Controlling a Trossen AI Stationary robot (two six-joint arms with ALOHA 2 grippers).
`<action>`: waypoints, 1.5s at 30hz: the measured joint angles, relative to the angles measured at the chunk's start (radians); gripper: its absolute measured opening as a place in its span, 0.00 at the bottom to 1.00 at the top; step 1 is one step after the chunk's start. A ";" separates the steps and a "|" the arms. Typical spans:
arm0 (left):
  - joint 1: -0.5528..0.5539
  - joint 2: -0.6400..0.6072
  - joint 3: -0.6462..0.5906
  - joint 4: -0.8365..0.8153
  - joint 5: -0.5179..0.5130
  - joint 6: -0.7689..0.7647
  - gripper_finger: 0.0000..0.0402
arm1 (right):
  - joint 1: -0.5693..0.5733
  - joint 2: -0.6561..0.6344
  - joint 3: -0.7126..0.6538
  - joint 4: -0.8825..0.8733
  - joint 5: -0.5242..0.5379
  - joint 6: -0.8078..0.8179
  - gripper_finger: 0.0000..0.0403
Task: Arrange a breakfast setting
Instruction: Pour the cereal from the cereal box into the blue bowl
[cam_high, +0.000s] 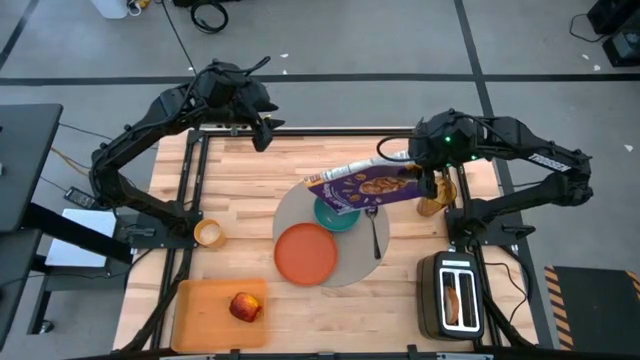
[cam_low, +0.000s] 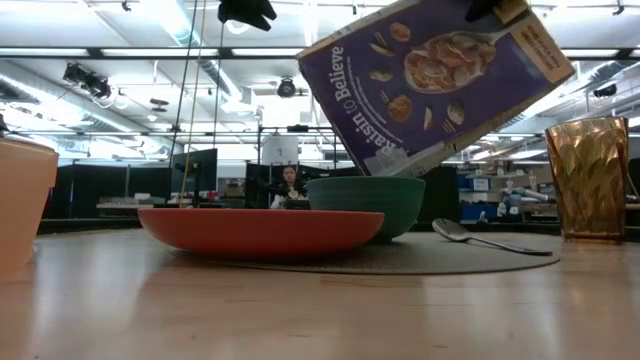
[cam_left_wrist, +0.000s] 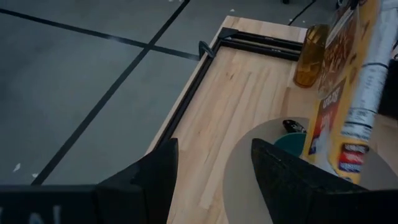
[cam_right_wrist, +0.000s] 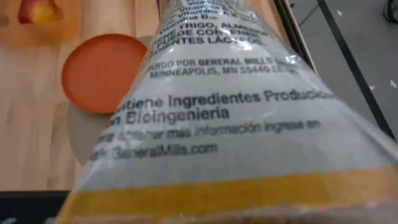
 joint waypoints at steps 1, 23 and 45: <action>0.000 0.000 0.000 0.000 0.000 0.000 0.52 | 0.000 0.003 0.000 0.002 -0.006 -0.014 0.40; -0.009 -0.008 0.000 0.020 0.001 -0.046 0.52 | 0.021 0.174 0.186 -0.086 0.000 -0.221 0.40; -0.019 -0.022 0.000 0.020 0.000 -0.064 0.52 | 0.037 0.186 0.195 -0.092 0.039 -0.221 0.40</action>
